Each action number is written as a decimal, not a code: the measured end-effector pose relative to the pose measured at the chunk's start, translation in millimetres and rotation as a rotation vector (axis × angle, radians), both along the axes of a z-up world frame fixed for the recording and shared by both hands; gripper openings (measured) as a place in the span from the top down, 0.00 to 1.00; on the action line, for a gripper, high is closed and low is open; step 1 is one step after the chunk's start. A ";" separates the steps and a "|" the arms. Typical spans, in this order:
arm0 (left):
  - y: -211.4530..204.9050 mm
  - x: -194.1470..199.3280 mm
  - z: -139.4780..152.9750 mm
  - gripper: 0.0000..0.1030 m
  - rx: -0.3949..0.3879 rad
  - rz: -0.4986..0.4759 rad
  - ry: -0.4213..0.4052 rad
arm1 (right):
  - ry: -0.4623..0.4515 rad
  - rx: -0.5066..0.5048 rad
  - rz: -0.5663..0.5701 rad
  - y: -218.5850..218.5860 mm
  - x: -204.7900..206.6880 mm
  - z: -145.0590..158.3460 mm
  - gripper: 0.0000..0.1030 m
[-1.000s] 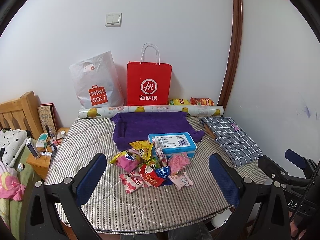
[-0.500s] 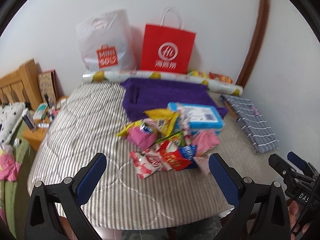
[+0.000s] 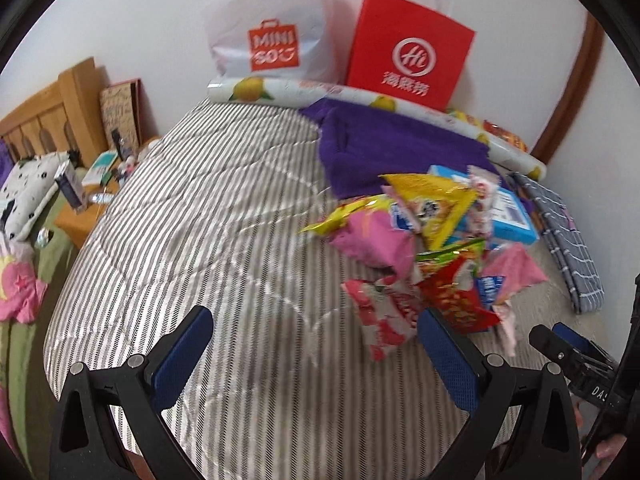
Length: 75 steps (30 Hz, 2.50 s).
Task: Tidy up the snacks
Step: 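Grasp the pink omom packet with the right tool while the left tool reaches toward the snack pile, then grasp the pink-yellow chip bag with the left tool while the right tool lifts its packet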
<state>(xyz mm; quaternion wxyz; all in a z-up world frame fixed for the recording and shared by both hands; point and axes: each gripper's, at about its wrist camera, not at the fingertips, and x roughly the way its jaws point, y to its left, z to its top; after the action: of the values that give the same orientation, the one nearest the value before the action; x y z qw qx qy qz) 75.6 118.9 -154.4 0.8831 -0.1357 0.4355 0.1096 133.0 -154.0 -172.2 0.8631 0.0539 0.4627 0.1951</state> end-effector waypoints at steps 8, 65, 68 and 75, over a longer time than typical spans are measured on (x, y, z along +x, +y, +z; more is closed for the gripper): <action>9.0 8.1 -9.1 0.01 -0.002 0.007 0.026 | 0.043 -0.030 0.097 20.0 15.8 -16.0 0.01; 0.1 54.8 -16.1 0.04 -0.068 -0.066 0.000 | -0.073 -0.091 0.004 -30.1 7.4 10.6 0.56; 3.4 65.3 -8.9 0.04 -0.066 -0.063 -0.010 | -0.069 -0.093 -0.003 -32.2 10.3 11.0 0.56; 2.8 99.4 -13.3 0.04 -0.064 -0.054 0.018 | -0.066 -0.100 -0.027 -38.6 19.3 11.1 0.56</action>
<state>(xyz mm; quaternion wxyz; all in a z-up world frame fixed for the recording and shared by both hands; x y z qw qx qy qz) 175.0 121.7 -167.7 0.8771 -0.1513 0.4500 0.0728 152.4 -192.6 -161.1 0.8820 0.0105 0.4424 0.1619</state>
